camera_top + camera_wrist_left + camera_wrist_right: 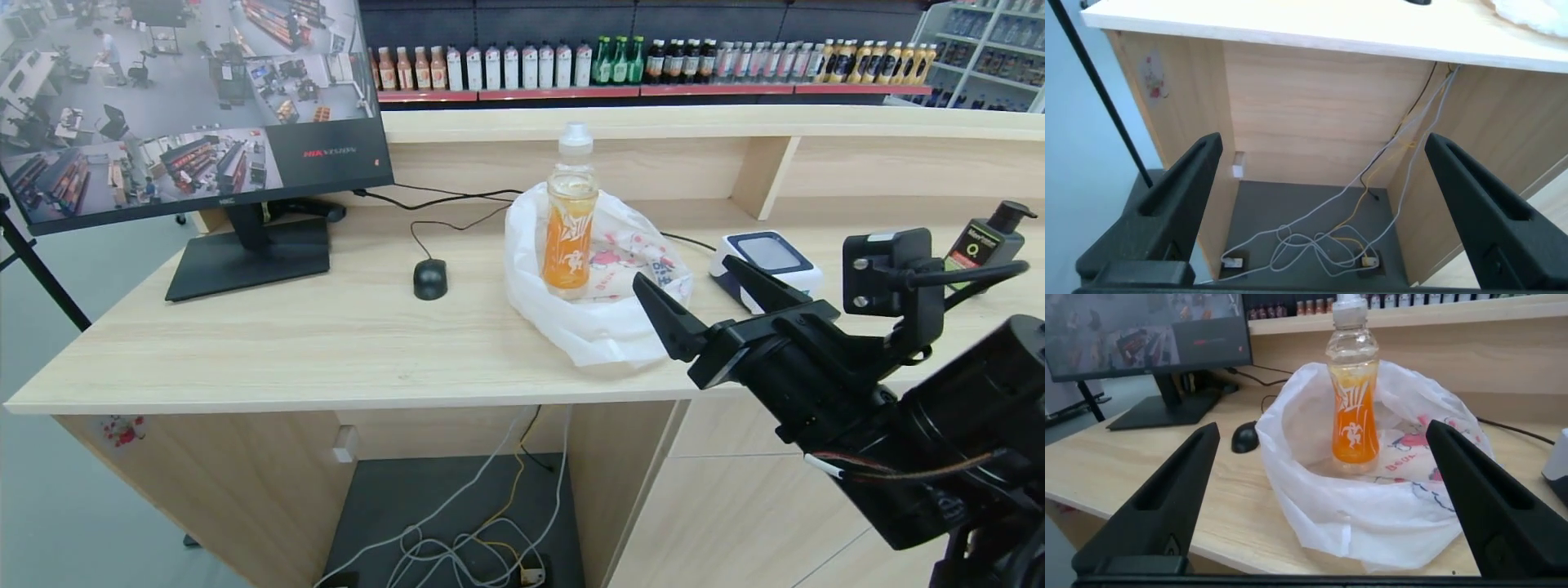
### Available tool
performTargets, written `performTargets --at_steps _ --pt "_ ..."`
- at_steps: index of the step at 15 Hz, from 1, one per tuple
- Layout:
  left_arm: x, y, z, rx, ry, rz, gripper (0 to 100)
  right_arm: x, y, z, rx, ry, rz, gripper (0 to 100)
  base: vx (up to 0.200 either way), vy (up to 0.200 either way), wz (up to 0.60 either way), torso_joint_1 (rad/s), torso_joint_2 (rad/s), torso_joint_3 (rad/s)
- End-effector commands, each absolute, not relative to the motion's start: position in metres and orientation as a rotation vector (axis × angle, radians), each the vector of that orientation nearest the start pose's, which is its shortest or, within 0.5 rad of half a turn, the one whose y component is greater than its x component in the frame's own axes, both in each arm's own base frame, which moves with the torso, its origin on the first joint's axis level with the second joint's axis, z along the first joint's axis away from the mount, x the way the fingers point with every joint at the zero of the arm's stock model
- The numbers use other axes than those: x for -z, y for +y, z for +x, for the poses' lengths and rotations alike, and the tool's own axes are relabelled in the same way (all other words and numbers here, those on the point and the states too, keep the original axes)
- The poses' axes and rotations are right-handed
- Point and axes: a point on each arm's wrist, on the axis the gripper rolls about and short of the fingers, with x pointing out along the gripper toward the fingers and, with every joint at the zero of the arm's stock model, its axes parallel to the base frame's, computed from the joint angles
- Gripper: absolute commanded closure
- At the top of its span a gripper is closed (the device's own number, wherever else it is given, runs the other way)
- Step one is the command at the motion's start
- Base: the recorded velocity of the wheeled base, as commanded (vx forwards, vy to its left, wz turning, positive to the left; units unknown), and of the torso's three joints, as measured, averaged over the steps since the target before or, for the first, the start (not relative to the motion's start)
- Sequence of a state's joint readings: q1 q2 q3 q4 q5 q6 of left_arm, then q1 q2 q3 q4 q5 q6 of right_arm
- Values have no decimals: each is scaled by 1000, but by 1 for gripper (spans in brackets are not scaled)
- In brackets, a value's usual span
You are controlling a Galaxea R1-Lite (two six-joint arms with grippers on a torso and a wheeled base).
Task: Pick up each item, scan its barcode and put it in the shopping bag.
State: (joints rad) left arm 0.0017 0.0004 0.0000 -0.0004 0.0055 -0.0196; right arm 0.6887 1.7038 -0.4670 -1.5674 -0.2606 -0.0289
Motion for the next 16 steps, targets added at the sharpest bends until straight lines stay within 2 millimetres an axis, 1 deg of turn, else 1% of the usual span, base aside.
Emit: performTargets --at_steps 1,4,6,10,16 --pt "-75 0 -23 -8 0 -21 0 -188 165 209 -421 -299 122 0 0 -200 0 22 7 2" --pt "-75 0 -23 -8 0 -21 0 -195 166 210 -420 -322 133 0 0 -200 0 -2 1 1" --pt "-75 0 -23 -8 0 -18 0 -217 169 214 -415 -408 171 0 0 -200 0 7 2 5" --pt "-75 0 -23 -8 0 -20 0 -212 159 211 -348 -384 159 0 0 -200 0 -1 2 1" --pt "-75 0 -23 -8 0 -21 0 -216 161 213 -347 -400 168 0 0 -200 0 3 2 2"
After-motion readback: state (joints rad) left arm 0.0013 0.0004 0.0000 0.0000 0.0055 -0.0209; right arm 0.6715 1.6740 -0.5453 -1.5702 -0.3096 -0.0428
